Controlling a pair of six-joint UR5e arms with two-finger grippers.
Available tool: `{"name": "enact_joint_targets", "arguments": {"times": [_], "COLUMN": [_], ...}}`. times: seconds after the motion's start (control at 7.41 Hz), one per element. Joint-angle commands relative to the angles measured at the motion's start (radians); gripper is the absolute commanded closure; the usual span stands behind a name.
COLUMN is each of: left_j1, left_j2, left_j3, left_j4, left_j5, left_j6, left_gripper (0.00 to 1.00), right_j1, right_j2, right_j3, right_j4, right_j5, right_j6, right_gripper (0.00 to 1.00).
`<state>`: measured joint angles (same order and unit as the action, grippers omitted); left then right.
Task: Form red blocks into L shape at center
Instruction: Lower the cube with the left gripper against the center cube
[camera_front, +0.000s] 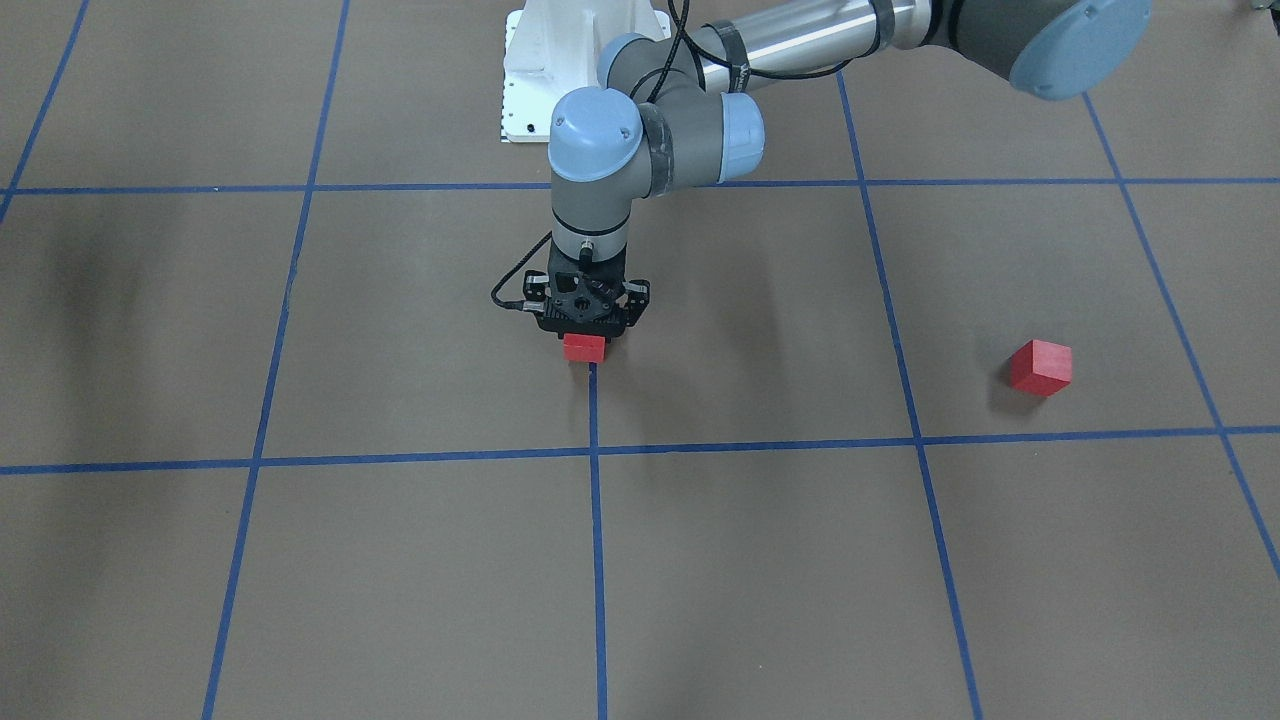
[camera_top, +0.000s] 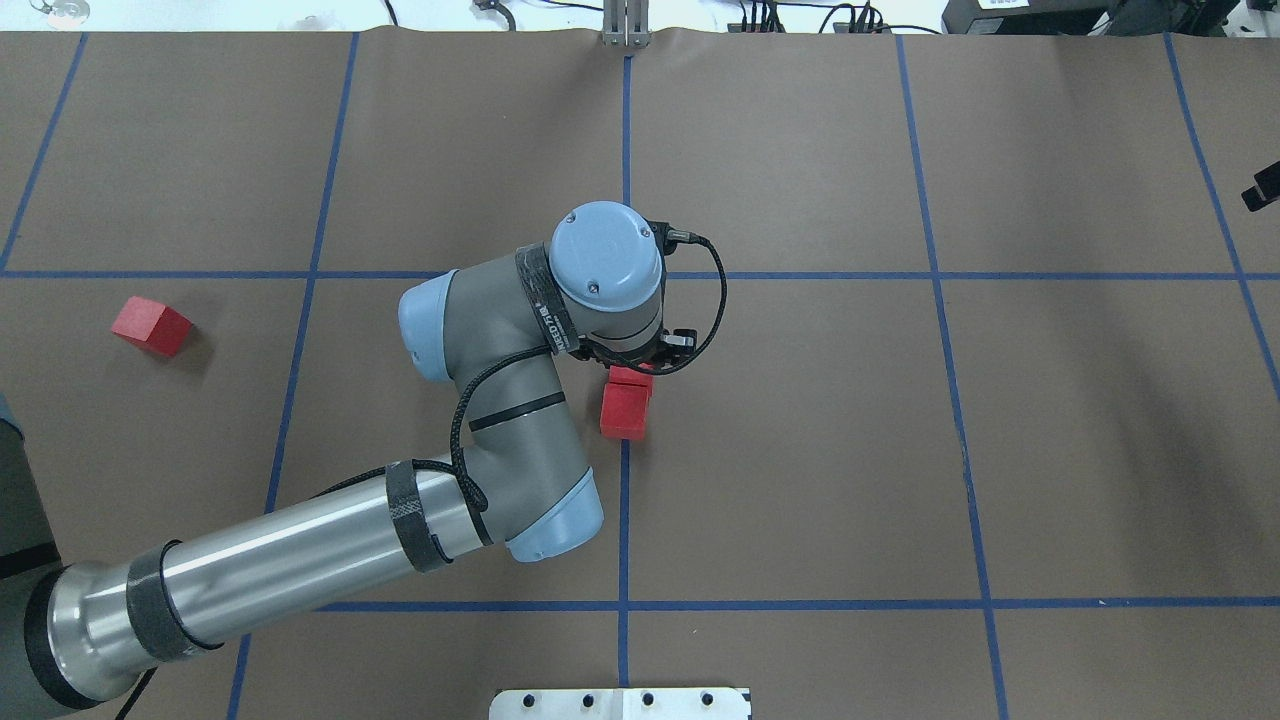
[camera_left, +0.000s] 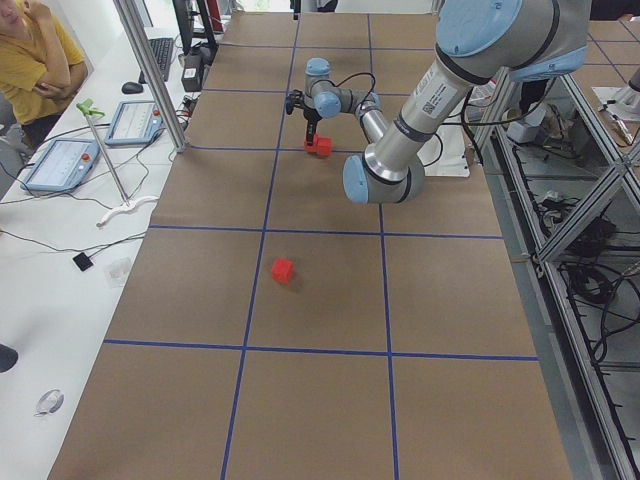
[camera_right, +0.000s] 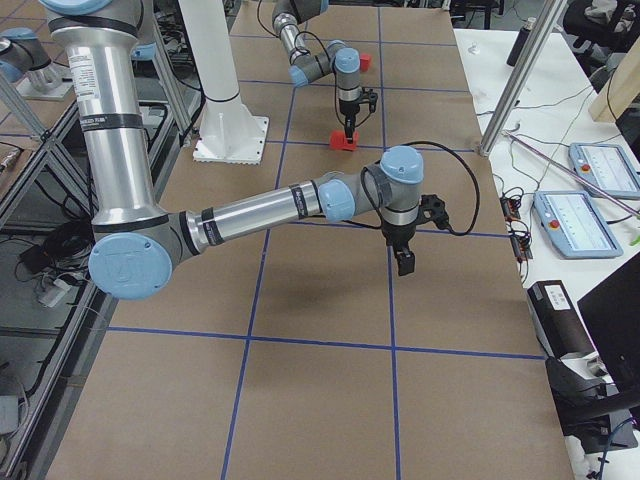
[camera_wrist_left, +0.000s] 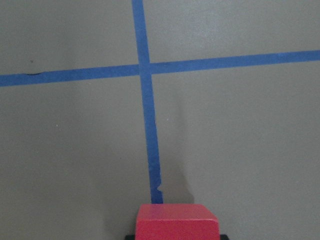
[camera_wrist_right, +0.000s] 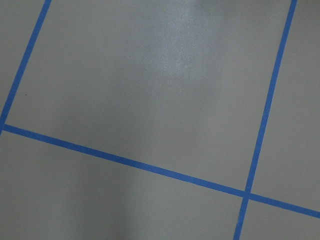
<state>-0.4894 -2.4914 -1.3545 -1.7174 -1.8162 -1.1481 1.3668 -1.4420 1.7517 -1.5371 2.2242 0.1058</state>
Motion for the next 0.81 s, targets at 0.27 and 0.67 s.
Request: {"name": "enact_joint_targets", "arguments": {"times": [0.27,0.67], "left_j1": [0.0,0.0], "left_j2": [0.002,0.002], "left_j3": [-0.002,0.0], "left_j4": [-0.002,-0.001], "left_j5": [0.0,0.002], "left_j6": [-0.002,-0.002], "left_gripper": [0.95,0.9], "right_j1": [0.0,0.0], "right_j2": [0.0,0.0], "right_j3": [0.0,0.0], "right_j4": [0.0,0.0], "right_j5": [0.0,0.0], "right_j6": [0.002,0.0], "right_gripper": [0.0,0.0]}}
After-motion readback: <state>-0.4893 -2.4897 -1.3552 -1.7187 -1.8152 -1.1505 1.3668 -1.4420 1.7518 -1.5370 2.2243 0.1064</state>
